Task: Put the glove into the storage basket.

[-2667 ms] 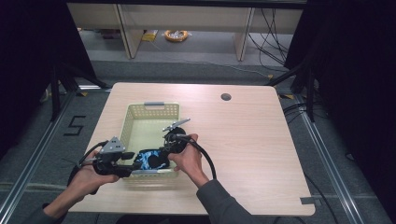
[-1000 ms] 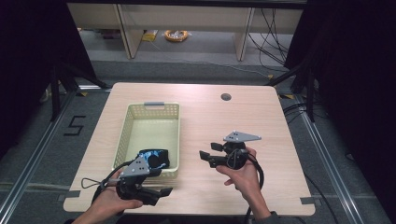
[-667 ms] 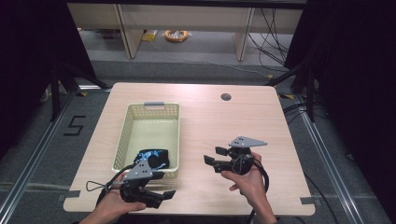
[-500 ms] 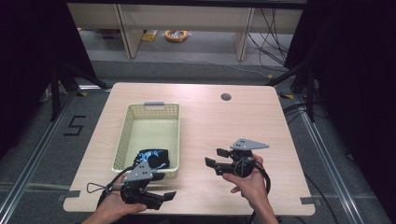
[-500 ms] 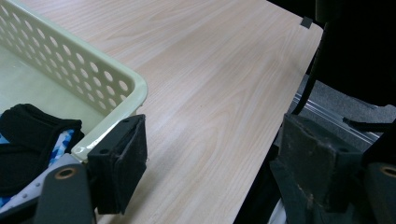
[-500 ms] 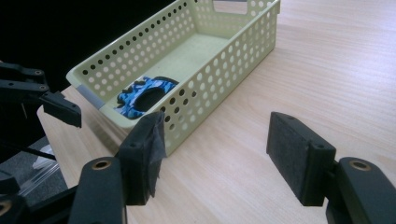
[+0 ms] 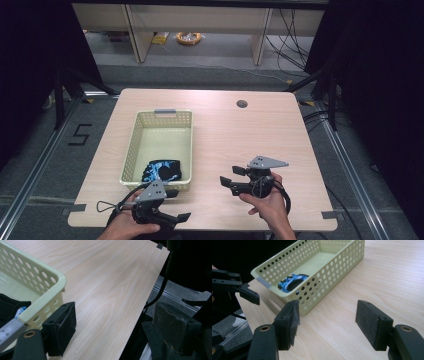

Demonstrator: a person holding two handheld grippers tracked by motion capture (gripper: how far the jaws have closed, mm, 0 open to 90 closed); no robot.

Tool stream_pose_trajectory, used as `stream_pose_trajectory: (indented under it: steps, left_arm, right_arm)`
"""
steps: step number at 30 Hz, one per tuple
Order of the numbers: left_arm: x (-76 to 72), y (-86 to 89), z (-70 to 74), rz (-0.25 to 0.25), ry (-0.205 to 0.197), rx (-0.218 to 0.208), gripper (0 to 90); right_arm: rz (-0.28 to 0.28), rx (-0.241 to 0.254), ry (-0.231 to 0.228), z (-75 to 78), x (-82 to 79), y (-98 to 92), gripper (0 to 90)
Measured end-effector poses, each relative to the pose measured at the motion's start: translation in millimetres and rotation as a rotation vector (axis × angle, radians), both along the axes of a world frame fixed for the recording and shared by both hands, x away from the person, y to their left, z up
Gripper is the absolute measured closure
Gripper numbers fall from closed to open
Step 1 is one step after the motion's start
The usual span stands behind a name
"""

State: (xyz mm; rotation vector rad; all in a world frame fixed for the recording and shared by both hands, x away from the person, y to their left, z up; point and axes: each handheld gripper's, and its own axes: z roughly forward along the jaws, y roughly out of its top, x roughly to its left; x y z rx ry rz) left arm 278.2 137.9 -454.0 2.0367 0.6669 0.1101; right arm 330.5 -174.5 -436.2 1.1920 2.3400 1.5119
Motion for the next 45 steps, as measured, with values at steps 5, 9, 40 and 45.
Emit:
stream_pose_trajectory:
  steps: [5, 9, 40, 45]
  left_arm:
    - [-3.1, -3.2, -2.7, -0.011, -0.001, -0.008, 18.7]
    - [-4.9, -4.7, -5.5, -0.008, 0.004, -0.006, 18.8]
    - [-6.3, -3.0, -31.8, -0.014, 0.038, 0.087, 18.8]
    - [-6.3, 0.3, -34.6, -0.018, 0.033, 0.098, 18.8]
  right_arm:
    - [0.011, -0.002, -0.01, -3.8, -2.2, -2.8, 36.4]
    - [0.003, -0.01, -0.015, -5.1, -5.8, -6.1, 36.4]
    - [-0.013, 0.008, 0.041, -28.4, -28.0, -21.6, 27.6]
    - [0.009, 0.001, 0.028, -31.3, -30.7, -24.6, 26.9]
